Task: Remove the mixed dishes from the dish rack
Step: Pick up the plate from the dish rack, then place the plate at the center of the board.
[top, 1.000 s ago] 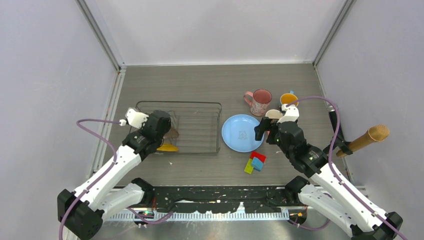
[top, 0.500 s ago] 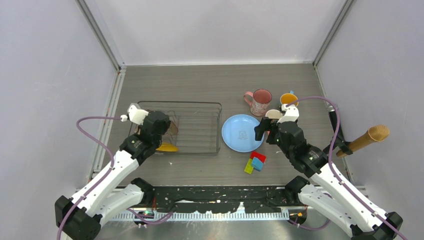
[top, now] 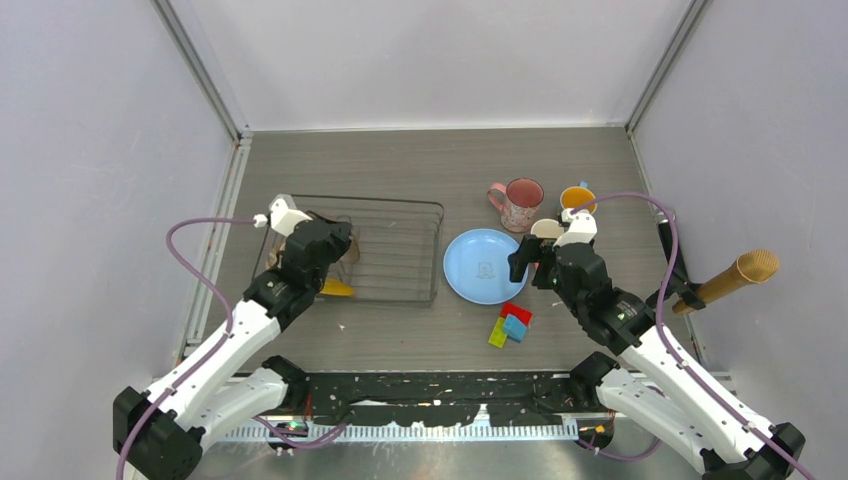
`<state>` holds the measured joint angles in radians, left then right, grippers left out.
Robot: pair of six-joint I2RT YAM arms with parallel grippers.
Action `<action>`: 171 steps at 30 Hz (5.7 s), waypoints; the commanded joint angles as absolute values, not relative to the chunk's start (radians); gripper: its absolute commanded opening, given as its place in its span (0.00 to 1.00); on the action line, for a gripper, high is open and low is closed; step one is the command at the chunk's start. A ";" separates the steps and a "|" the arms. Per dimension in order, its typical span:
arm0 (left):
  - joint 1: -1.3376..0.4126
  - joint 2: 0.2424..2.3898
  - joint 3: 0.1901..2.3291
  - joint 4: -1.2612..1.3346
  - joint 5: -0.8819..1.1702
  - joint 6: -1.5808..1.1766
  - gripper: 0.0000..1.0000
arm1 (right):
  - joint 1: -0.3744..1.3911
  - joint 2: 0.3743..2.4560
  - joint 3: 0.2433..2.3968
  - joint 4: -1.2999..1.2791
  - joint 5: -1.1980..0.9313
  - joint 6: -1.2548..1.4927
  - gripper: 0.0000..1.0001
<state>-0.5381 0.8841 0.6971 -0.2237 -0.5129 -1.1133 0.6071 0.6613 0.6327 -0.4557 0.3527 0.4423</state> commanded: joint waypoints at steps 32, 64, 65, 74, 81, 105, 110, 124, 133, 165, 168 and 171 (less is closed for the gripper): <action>-0.631 1.030 1.123 -0.333 0.312 -0.005 0.00 | 0.608 0.643 0.736 -0.451 0.222 0.597 0.99; -1.265 1.243 1.111 -0.522 -0.285 0.469 0.00 | 0.609 0.866 0.917 -0.436 -0.027 0.875 0.93; -1.275 1.248 1.112 -0.519 -0.290 0.473 0.00 | 0.609 0.860 0.914 -0.437 -0.016 0.877 0.92; -1.327 1.255 1.116 -0.502 -0.317 0.496 0.00 | 0.609 0.905 0.884 -0.489 -0.026 0.856 0.82; -1.351 1.290 1.130 -0.501 -0.315 0.507 0.00 | 0.609 0.973 0.901 -0.482 -0.100 0.806 0.60; -1.376 1.256 1.084 -0.367 -0.338 0.436 1.00 | 0.609 0.918 0.844 -0.496 0.082 0.799 0.00; -1.375 1.116 0.991 -0.232 -0.400 0.321 1.00 | 0.609 0.875 0.827 -0.534 0.249 0.803 0.00; -1.373 0.677 0.824 -0.285 -0.924 -0.294 1.00 | 0.609 0.921 0.801 -0.613 0.535 0.783 0.00; -1.374 0.493 0.841 -0.747 -1.090 -0.736 1.00 | 0.609 1.056 0.796 -0.555 0.515 0.724 0.05; -1.372 0.566 0.845 -1.239 -1.135 -1.376 1.00 | 0.608 1.374 0.858 -0.403 0.551 0.711 0.50; -1.371 0.583 0.854 -1.236 -1.126 -1.376 1.00 | 0.609 1.363 0.866 -0.408 0.520 0.700 0.57; -1.371 0.575 0.843 -1.190 -1.115 -1.346 1.00 | 0.609 1.349 0.882 -0.408 0.458 0.684 0.69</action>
